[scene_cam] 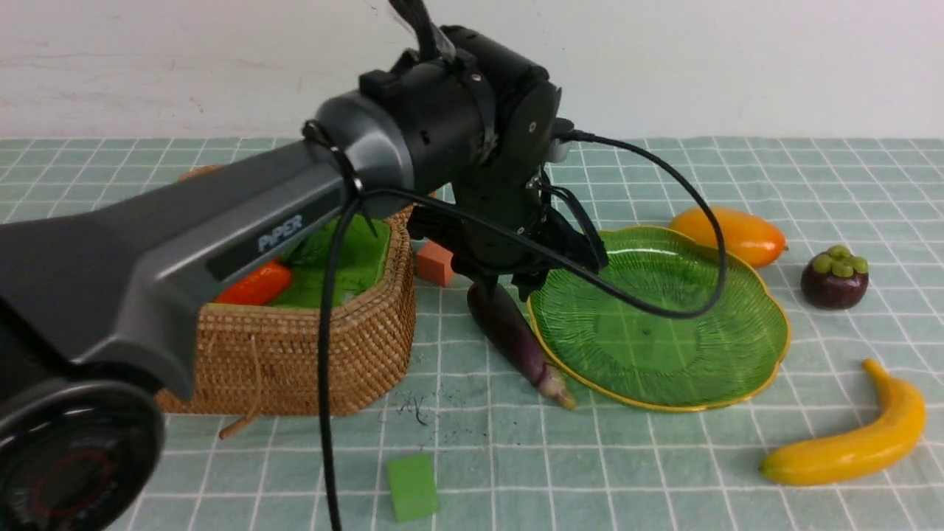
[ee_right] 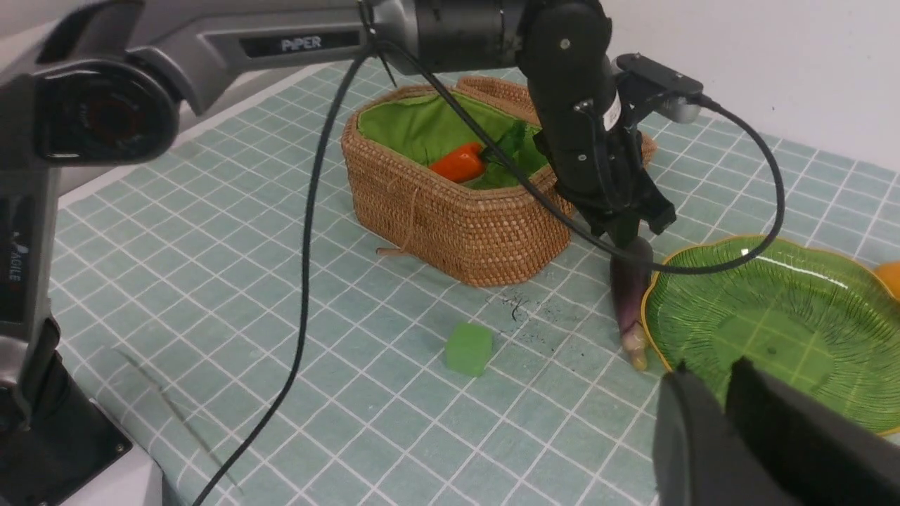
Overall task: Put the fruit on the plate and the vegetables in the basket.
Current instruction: Use the left arm to grab an eggplant and put it into the left basket
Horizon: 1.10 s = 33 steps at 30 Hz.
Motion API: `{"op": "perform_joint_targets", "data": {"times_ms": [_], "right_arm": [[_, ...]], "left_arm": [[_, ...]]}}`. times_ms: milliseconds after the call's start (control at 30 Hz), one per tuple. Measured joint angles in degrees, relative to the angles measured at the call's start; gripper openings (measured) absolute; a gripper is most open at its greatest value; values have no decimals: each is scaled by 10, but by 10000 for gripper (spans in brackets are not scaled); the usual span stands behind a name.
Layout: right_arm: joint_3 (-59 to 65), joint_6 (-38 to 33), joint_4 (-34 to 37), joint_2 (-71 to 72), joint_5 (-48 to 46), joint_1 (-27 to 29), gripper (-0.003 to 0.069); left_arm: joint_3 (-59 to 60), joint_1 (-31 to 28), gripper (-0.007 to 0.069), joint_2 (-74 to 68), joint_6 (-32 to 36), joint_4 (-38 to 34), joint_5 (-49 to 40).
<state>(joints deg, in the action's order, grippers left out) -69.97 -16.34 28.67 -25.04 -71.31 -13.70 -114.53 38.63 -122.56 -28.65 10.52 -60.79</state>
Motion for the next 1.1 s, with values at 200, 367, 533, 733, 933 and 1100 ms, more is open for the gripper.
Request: {"op": "perform_joint_targets", "data": {"times_ms": [200,367,533,733,933,1100], "right_arm": [[0,0,0,0,-11,0,89],[0,0,0,0,-12,0,89],[0,0,0,0,-12,0,89],[0,0,0,0,-12,0,89],[0,0,0,0,-12,0,89],[0,0,-1,0,-12,0,92]], "left_arm": [[-23,-6,469,-57,-105,34,15],[-23,-11,480,-75,-125,34,46],[-23,-11,480,-83,-132,56,69],[-24,-11,480,-95,-163,98,77],[-25,-12,480,-99,-193,122,97],[-25,-12,480,-105,-201,128,104]]}}
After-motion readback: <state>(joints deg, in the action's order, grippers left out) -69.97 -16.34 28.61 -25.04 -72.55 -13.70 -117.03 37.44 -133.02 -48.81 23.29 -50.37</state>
